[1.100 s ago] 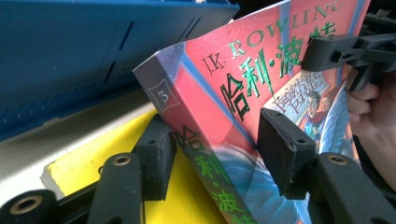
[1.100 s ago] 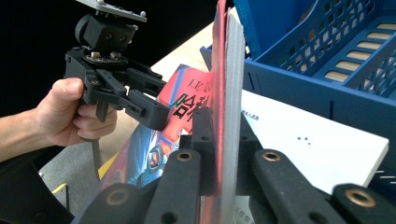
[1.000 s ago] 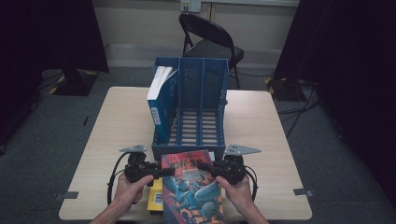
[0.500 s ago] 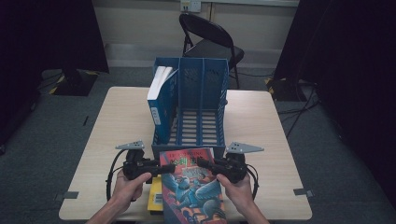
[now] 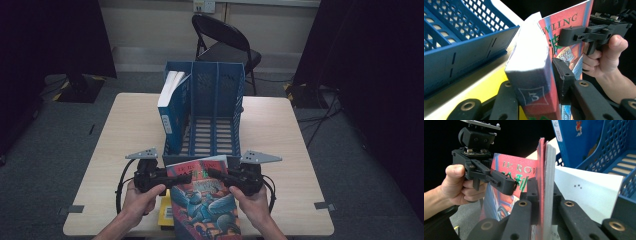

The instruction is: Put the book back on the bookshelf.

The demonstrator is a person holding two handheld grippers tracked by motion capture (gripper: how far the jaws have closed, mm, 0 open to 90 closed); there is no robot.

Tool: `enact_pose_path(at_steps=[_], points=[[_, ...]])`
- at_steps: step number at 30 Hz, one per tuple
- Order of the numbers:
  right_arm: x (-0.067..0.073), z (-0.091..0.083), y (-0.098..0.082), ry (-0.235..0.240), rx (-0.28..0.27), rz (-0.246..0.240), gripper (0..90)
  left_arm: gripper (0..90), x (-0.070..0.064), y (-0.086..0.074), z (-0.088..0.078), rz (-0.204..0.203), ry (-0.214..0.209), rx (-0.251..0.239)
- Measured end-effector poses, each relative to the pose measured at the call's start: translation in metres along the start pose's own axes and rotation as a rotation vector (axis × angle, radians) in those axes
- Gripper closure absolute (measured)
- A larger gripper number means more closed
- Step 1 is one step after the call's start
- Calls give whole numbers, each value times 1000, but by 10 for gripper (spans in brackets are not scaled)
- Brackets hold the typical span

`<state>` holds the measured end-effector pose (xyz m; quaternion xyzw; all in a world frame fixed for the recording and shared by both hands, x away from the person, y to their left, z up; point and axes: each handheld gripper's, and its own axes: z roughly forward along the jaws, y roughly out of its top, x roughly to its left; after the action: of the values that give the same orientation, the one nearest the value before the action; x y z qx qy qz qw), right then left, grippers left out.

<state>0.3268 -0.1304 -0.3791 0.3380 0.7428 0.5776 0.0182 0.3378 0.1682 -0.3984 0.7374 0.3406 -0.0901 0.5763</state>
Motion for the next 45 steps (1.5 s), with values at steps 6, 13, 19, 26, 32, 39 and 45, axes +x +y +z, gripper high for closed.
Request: enact_pose_path(at_steps=[6, 13, 19, 26, 32, 39, 45], points=[[5, -4, 9, 15, -33, -13, 842, 697, -7, 11, -7, 43, 0, -19], [7, -7, 20, 26, -68, -28, 842, 701, -13, 25, -11, 82, 12, -40], [7, -8, 29, 27, -93, -41, 842, 702, -15, 33, -13, 94, 12, -76], [7, -7, 40, 40, -134, -39, 842, 703, -22, 50, -21, 147, 29, -89], [15, -9, 61, 56, -192, -102, 841, 733, -31, 65, -33, 208, 40, -169], [18, -10, 55, 75, -223, -123, 837, 730, -40, 56, -35, 259, 51, -193], [21, -16, 50, 83, -229, -145, 835, 731, -46, 52, -33, 280, 50, -200]])
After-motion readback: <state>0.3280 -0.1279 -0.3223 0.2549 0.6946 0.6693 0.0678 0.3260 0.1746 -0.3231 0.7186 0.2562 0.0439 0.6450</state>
